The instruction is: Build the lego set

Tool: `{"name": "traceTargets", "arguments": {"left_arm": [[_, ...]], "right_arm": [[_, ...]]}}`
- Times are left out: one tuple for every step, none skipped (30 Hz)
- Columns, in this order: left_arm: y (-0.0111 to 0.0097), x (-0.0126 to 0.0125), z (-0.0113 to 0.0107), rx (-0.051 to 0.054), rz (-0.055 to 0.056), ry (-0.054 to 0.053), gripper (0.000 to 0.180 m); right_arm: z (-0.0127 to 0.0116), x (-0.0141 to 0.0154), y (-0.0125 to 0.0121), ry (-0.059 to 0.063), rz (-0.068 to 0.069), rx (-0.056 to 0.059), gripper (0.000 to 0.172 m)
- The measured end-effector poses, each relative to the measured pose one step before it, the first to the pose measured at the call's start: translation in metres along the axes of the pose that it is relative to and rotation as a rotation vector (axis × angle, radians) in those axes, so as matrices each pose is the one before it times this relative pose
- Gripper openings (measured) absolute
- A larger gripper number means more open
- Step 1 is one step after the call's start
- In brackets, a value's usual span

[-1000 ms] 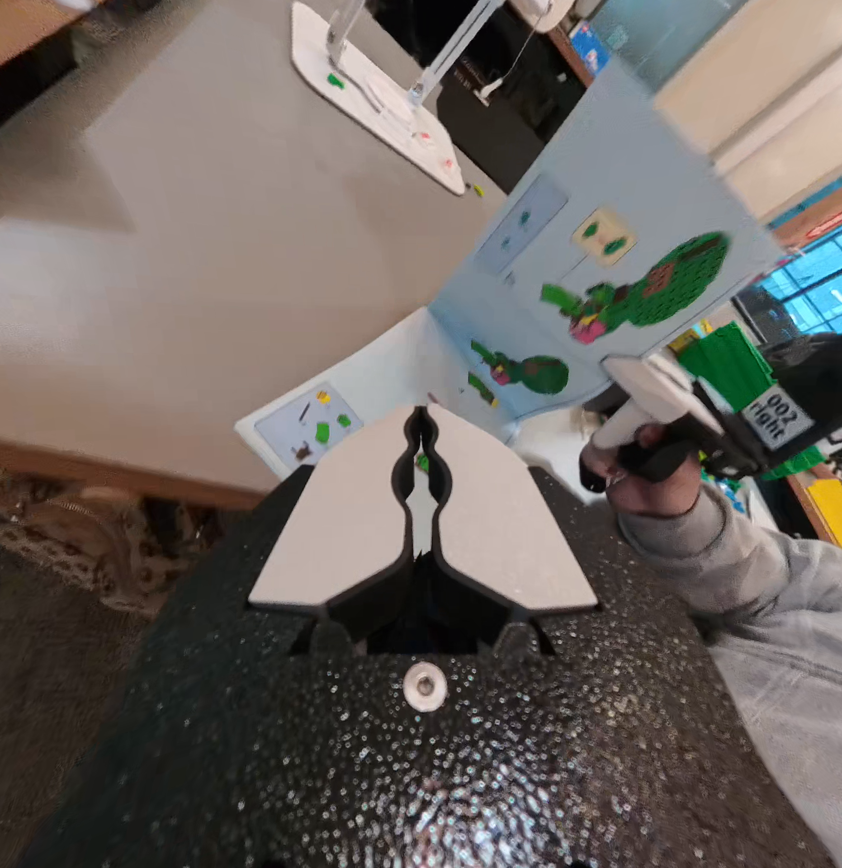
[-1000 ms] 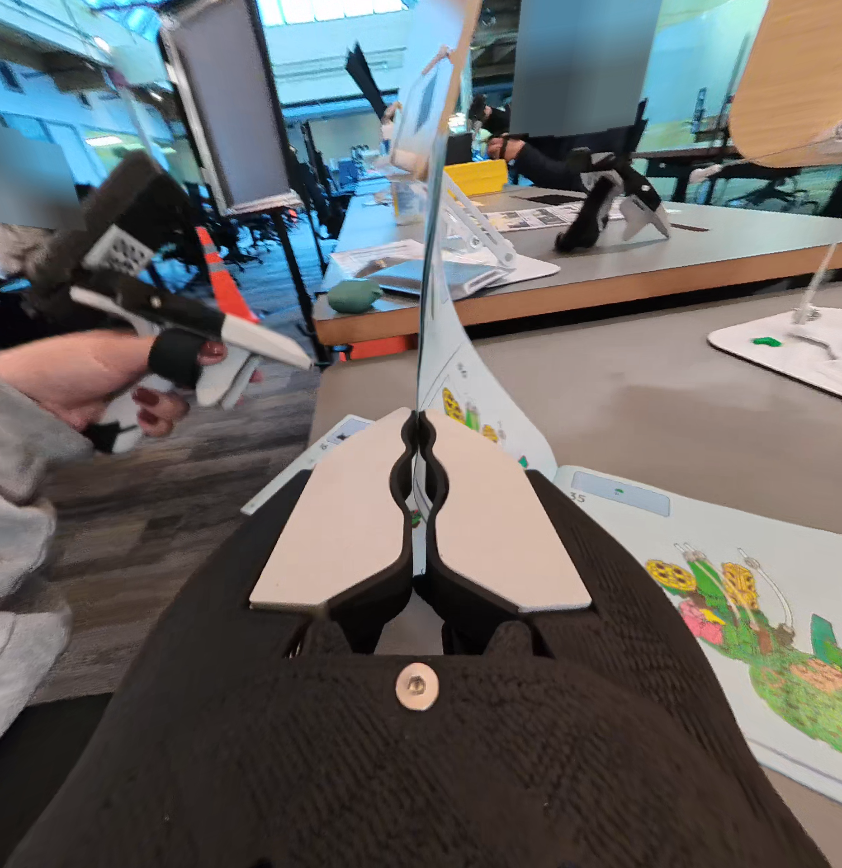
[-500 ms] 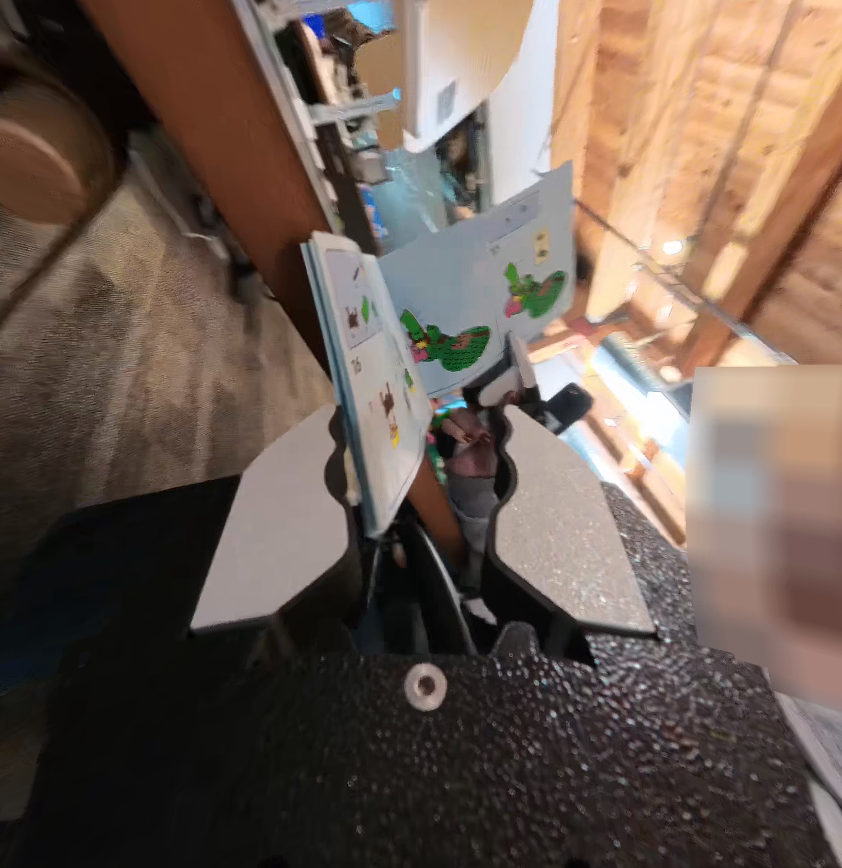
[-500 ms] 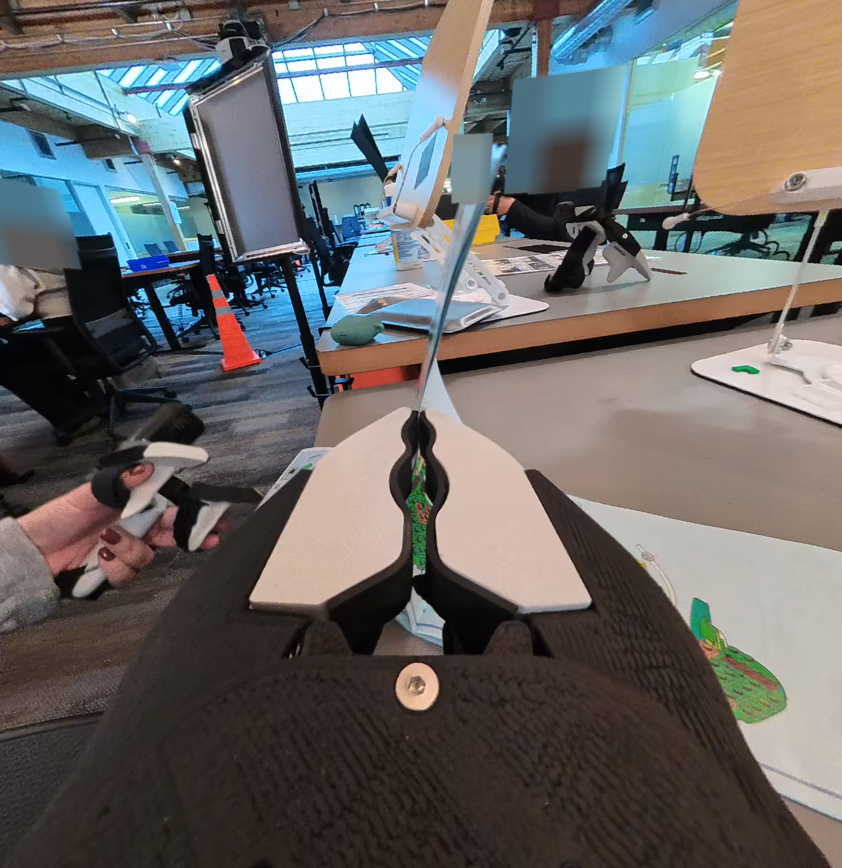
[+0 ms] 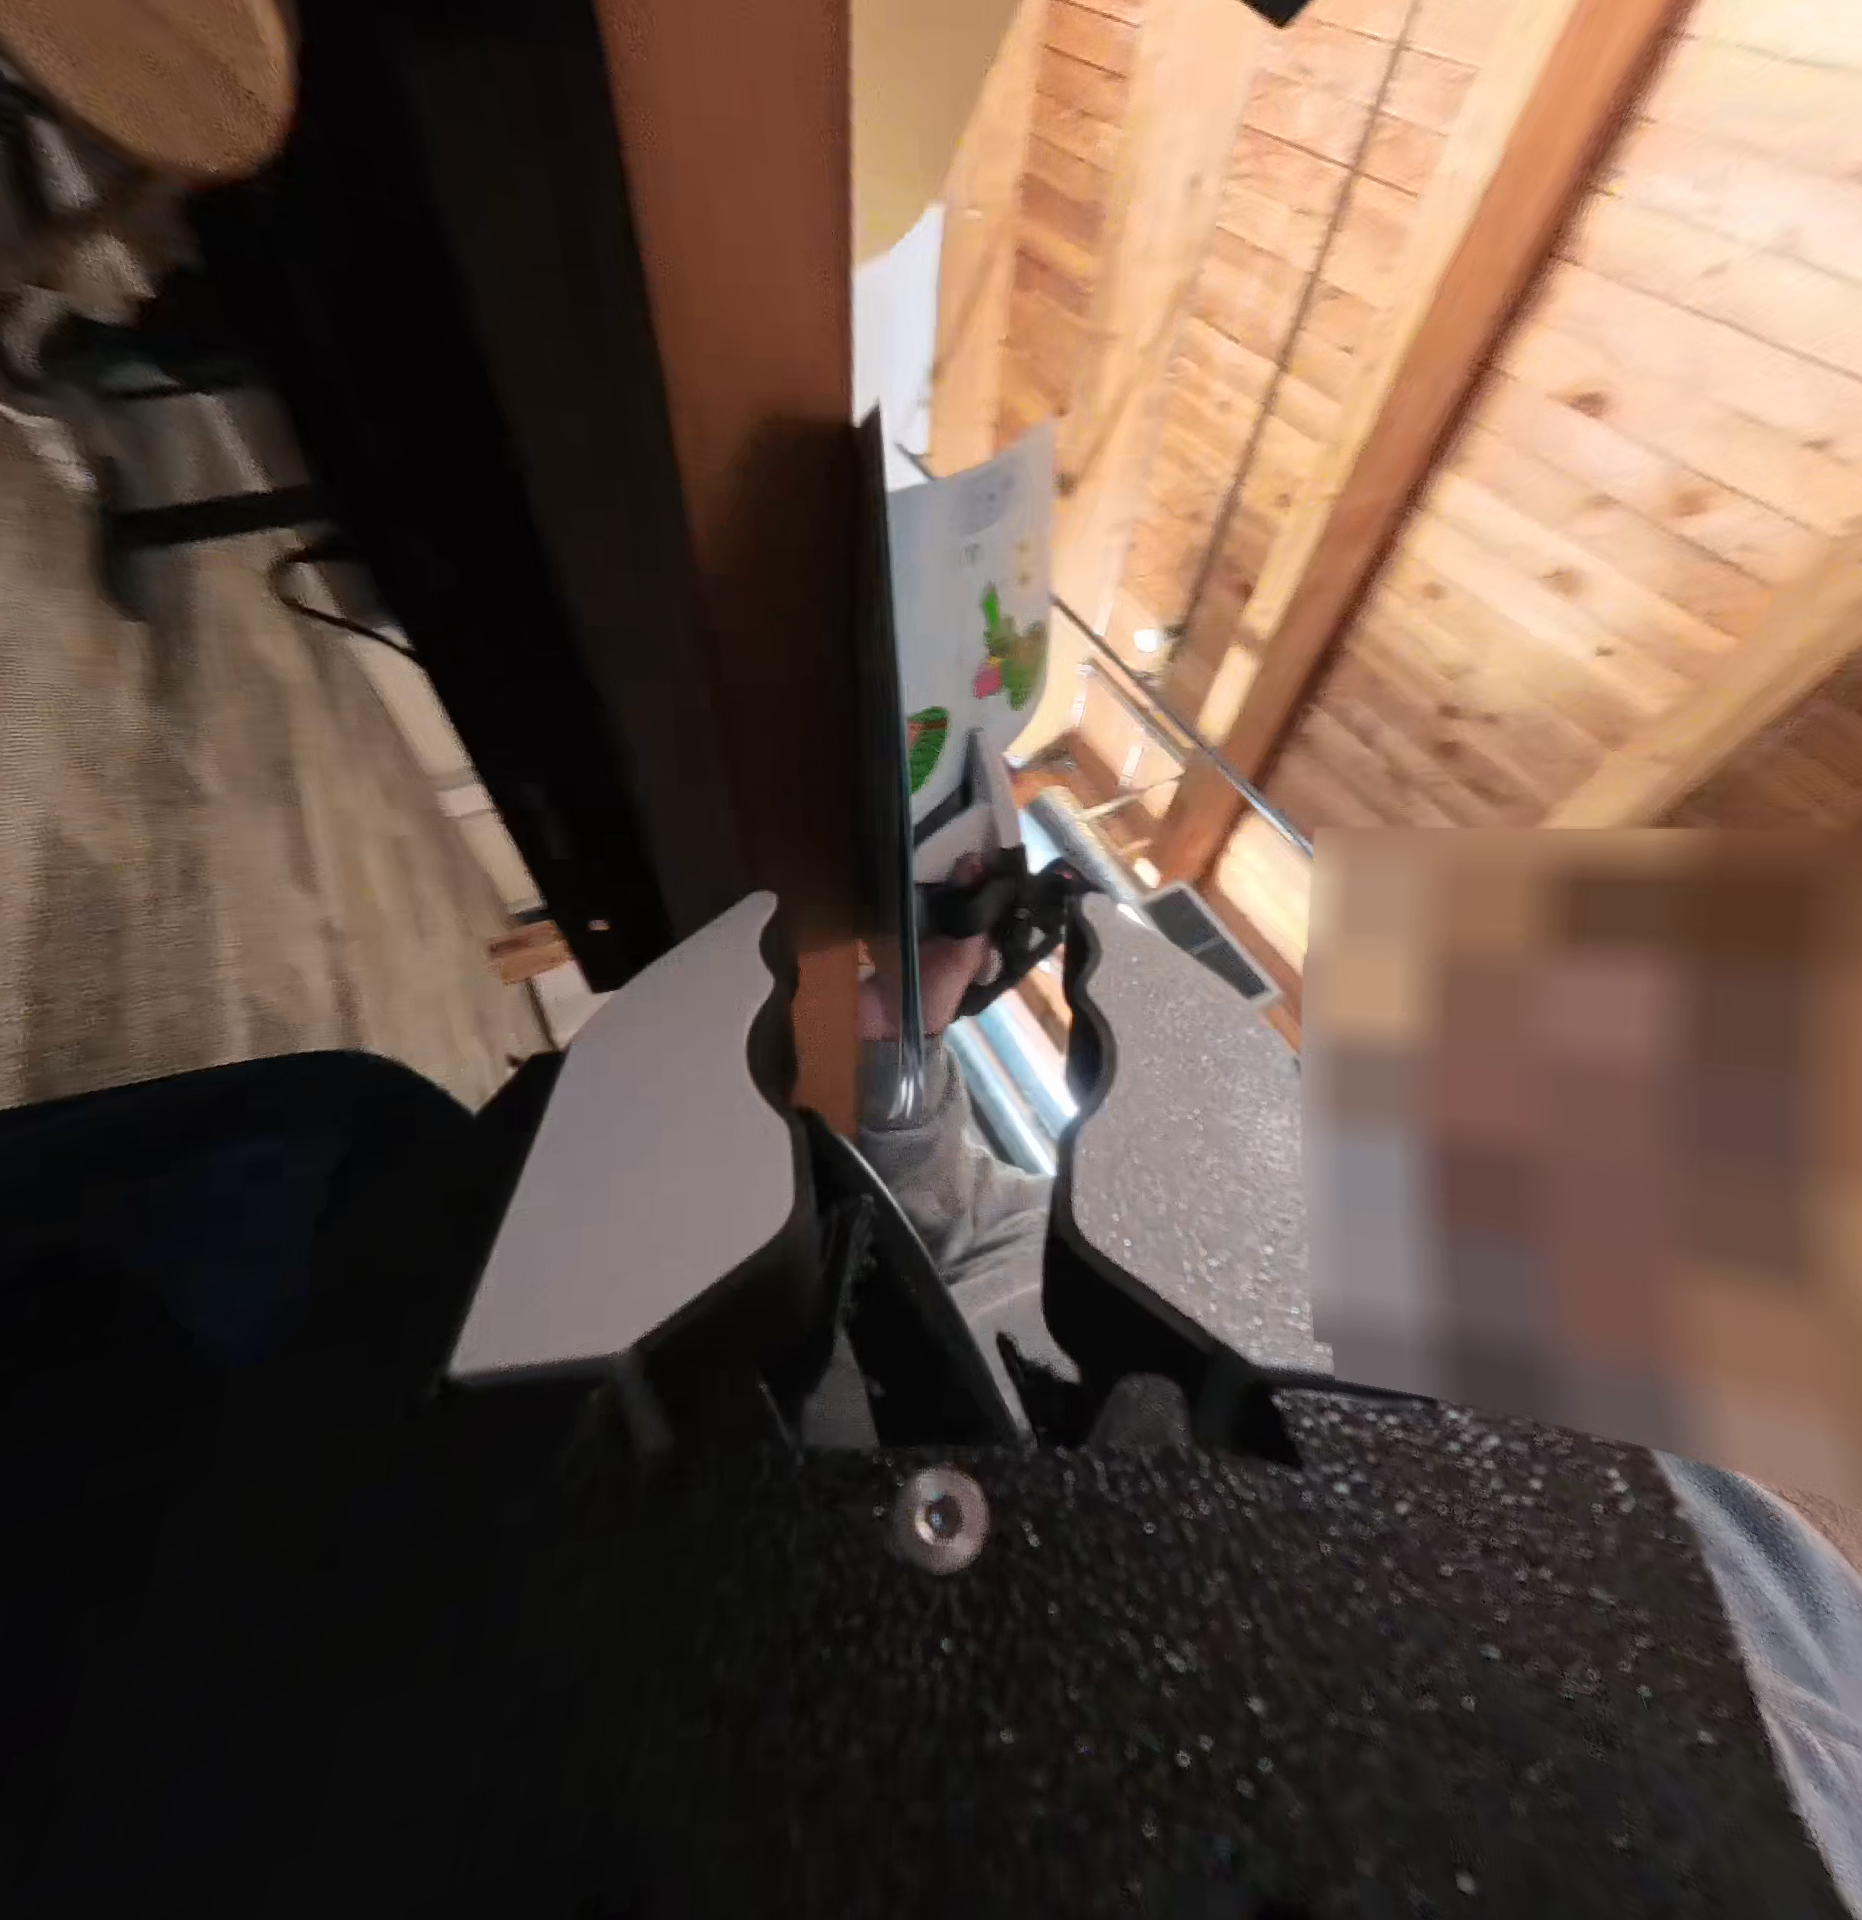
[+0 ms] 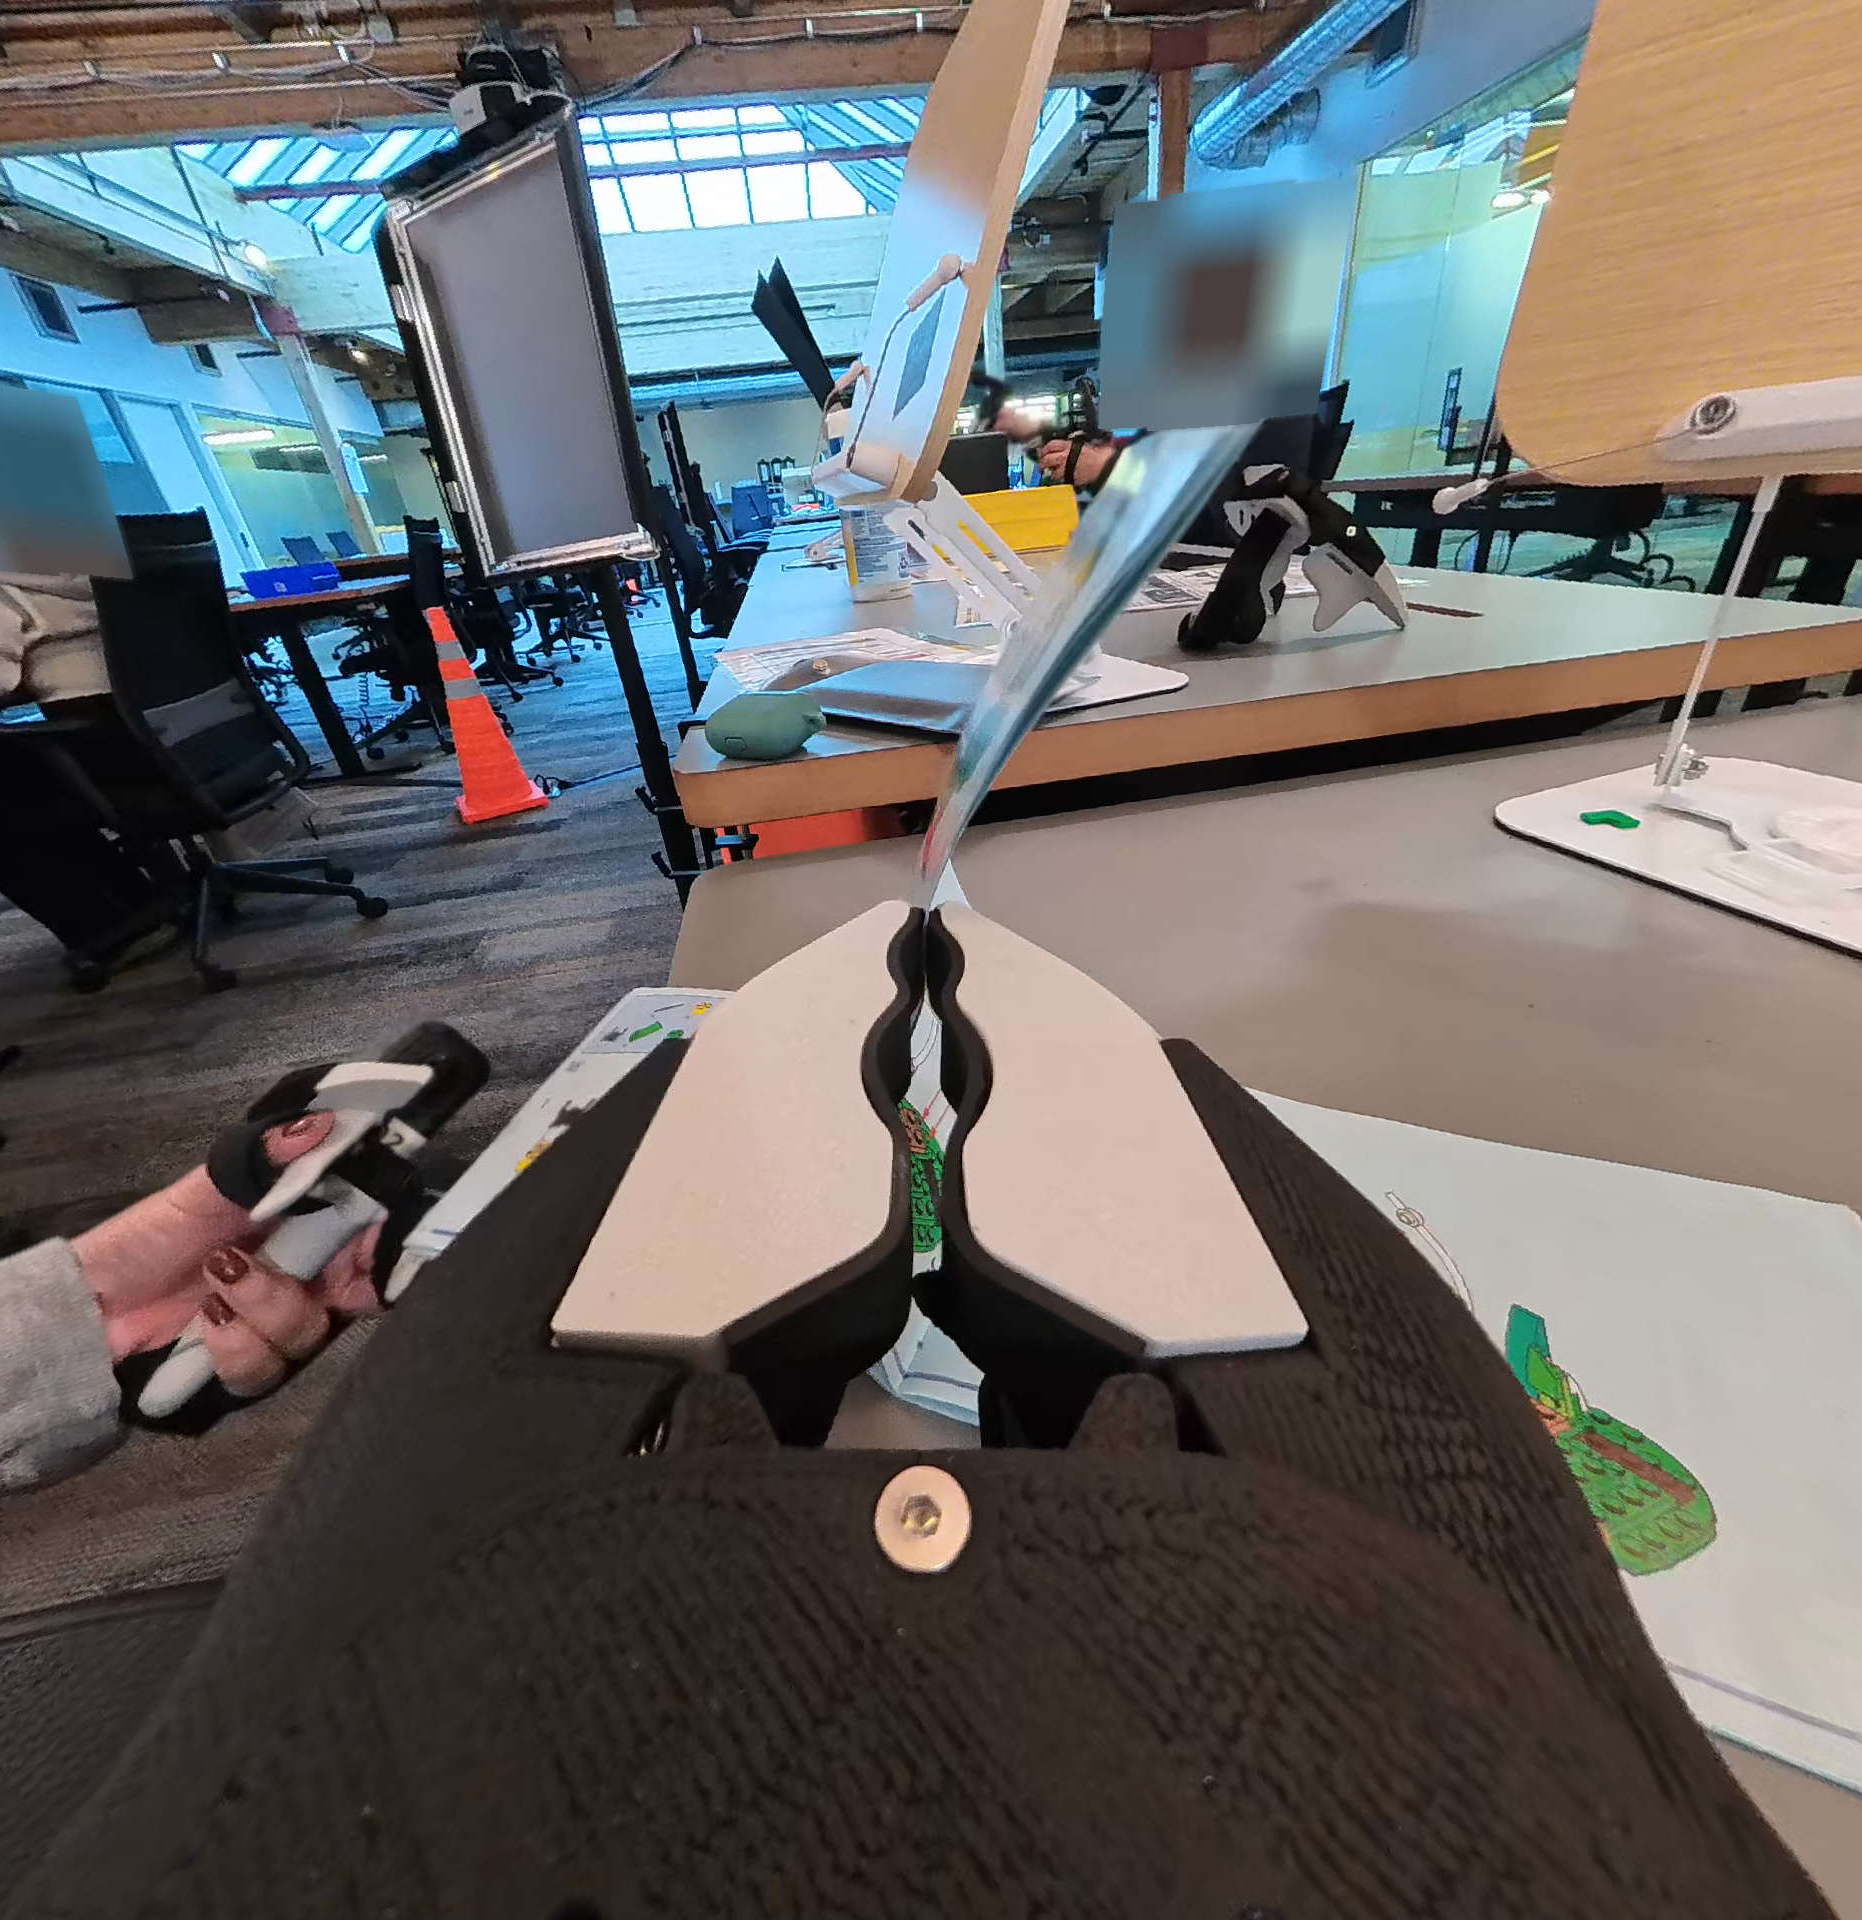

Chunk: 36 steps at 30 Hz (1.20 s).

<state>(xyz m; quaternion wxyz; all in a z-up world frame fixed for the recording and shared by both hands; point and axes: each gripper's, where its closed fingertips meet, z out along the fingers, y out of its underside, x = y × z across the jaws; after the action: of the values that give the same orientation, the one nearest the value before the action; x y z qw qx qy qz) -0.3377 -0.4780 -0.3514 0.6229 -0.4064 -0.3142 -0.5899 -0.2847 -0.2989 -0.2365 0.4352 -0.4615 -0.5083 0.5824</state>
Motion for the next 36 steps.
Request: {"name": "traceTargets", "arguments": {"left_arm": [[0.00321,0.00177,0.00320,-0.0137,-0.0039,0.0339,0.047],[0.00285,0.00278,0.00364,-0.0148,0.0000,0.0310,0.044],[0.00195,0.00475,0.00370,-0.0128,0.0058,0.0364,0.040],[0.00143,0.00639,0.00323,-0.0106,0.0107,0.0396,0.036],[0.00105,0.00723,0.00272,-0.0101,0.0152,0.0381,0.031],[0.00027,0.00645,0.00202,-0.0064,0.0171,0.0275,0.027],[-0.00051,0.00445,0.00148,-0.0024,0.0163,0.0115,0.026],[-0.00061,0.00241,0.00091,-0.0023,0.0140,-0.0010,0.023],[-0.00105,0.00179,0.00061,0.0012,0.0116,-0.0034,0.021],[-0.00073,0.00164,0.00075,0.0009,0.0090,-0.0004,0.020],[-0.00007,0.00054,0.00081,-0.0034,0.0042,-0.0030,0.019],[-0.00007,-0.00169,0.00099,-0.0029,-0.0028,-0.0148,0.018],[0.00009,-0.00342,0.00076,-0.0031,-0.0071,-0.0229,0.017],[0.00106,-0.00323,0.00064,-0.0084,-0.0079,-0.0205,0.018],[0.00118,-0.00193,0.00035,-0.0075,-0.0068,-0.0110,0.017],[0.00033,-0.00177,-0.00019,-0.0018,-0.0062,-0.0087,0.016],[-0.00010,-0.00232,-0.00051,0.0016,-0.0053,-0.0117,0.013],[0.00005,-0.00185,-0.00086,0.0015,-0.0033,-0.0083,0.014],[-0.00001,-0.00160,-0.00121,0.0017,-0.0046,-0.0070,0.016],[-0.00005,-0.00213,-0.00170,0.0028,-0.0042,-0.0110,0.018],[-0.00049,-0.00267,-0.00200,0.0051,-0.0028,-0.0145,0.020],[-0.00076,-0.00174,-0.00225,0.0081,-0.0029,-0.0098,0.022],[-0.00090,-0.00141,-0.00219,0.0092,-0.0043,-0.0062,0.024],[-0.00066,-0.00216,-0.00178,0.0077,-0.0063,-0.0105,0.030],[0.00033,-0.00332,-0.00125,0.0004,-0.0057,-0.0187,0.039],[0.00170,-0.00481,-0.00062,-0.0092,-0.0029,-0.0274,0.049],[0.00214,-0.00579,-0.00012,-0.0118,-0.0052,-0.0310,0.057],[0.00230,-0.00530,0.00060,-0.0106,-0.0096,-0.0239,0.060],[0.00207,-0.00136,0.00159,-0.0100,-0.0088,0.0038,0.059],[0.00096,0.00293,0.00223,-0.0033,-0.0083,0.0351,0.057],[-0.00013,0.00514,0.00257,0.0020,-0.0081,0.0504,0.053],[-0.00007,0.00546,0.00228,0.0020,-0.0042,0.0496,0.048],[0.00028,0.00388,0.00188,0.0003,-0.0014,0.0364,0.044],[0.00050,0.00249,0.00136,-0.0018,-0.0005,0.0228,0.040],[0.00057,0.00207,0.00079,-0.0027,0.0018,0.0174,0.035],[-0.00006,0.00225,0.00032,0.0005,0.0034,0.0151,0.030]], "right_arm": [[-0.00011,0.00023,0.00001,0.0006,0.0004,0.0005,0.000],[-0.00003,0.00004,-0.00005,0.0002,-0.0004,0.0011,0.000],[-0.00003,0.00018,0.00037,0.0008,-0.0022,-0.0005,0.000],[0.00010,0.00016,0.00053,0.0010,-0.0022,-0.0016,0.000],[0.00019,-0.00002,0.00065,-0.0001,-0.0013,-0.0017,0.000],[0.00015,-0.00018,0.00054,-0.0009,-0.0008,-0.0024,0.000],[0.00016,-0.00013,0.00049,-0.0012,-0.0006,-0.0021,0.000],[0.00015,-0.00028,0.00035,-0.0015,-0.0007,-0.0010,0.000],[-0.00001,-0.00024,0.00029,-0.0010,-0.0009,-0.0006,0.000],[0.00010,-0.00036,0.00013,-0.0013,-0.0012,-0.0008,0.000],[0.00009,-0.00016,0.00019,-0.0007,-0.0014,-0.0006,0.000],[-0.00005,-0.00018,0.00004,0.0000,-0.0018,-0.0001,0.000],[-0.00003,-0.00003,0.00020,-0.0003,-0.0014,-0.0007,0.000],[-0.00004,-0.00002,0.00015,-0.0004,-0.0003,-0.0004,0.000],[-0.00005,-0.00005,0.00027,-0.0003,0.0003,-0.0005,0.000],[0.00010,0.00002,0.00014,-0.0006,0.0005,-0.0011,0.000],[-0.00003,-0.00009,0.00015,-0.0007,0.0001,-0.0004,0.000],[-0.00008,-0.00002,-0.00003,-0.0003,-0.0005,0.0002,0.000],[-0.00004,-0.00015,-0.00002,0.0000,-0.0010,0.0003,0.000],[-0.00007,-0.00023,-0.00006,-0.0007,-0.0011,-0.0002,0.000],[0.00001,-0.00023,0.00007,-0.0009,-0.0012,-0.0004,0.000],[-0.00005,-0.00028,0.00005,-0.0006,-0.0016,-0.0002,0.000],[-0.00004,-0.00028,-0.00006,-0.0005,-0.0014,-0.0001,0.000],[0.00007,-0.00015,0.00010,-0.0011,-0.0009,-0.0007,0.000],[0.00014,-0.00015,0.00014,-0.0008,-0.0001,-0.0010,0.000],[-0.00001,-0.00013,0.00001,-0.0007,0.0005,-0.0001,0.000],[0.00010,-0.00013,0.00000,-0.0008,0.0005,0.0000,0.000],[0.00001,-0.00010,0.00003,-0.0002,-0.0003,-0.0002,0.000],[0.00002,-0.00012,0.00000,-0.0004,-0.0005,0.0000,0.000],[-0.00003,-0.00008,0.00006,-0.0006,-0.0001,-0.0005,0.000],[0.00011,-0.00020,-0.00002,-0.0005,-0.0006,-0.0005,0.000],[0.00000,-0.00002,0.00004,0.0000,-0.0012,-0.0002,0.000],[0.00004,-0.00012,-0.00008,0.0000,-0.0012,-0.0001,0.000],[-0.00005,-0.00013,0.00001,0.0001,-0.0011,0.0001,0.000],[0.00001,-0.00001,0.00003,0.0001,-0.0010,-0.0002,0.000],[0.00004,-0.00011,-0.00008,-0.0001,-0.0013,0.0000,0.000]]}}
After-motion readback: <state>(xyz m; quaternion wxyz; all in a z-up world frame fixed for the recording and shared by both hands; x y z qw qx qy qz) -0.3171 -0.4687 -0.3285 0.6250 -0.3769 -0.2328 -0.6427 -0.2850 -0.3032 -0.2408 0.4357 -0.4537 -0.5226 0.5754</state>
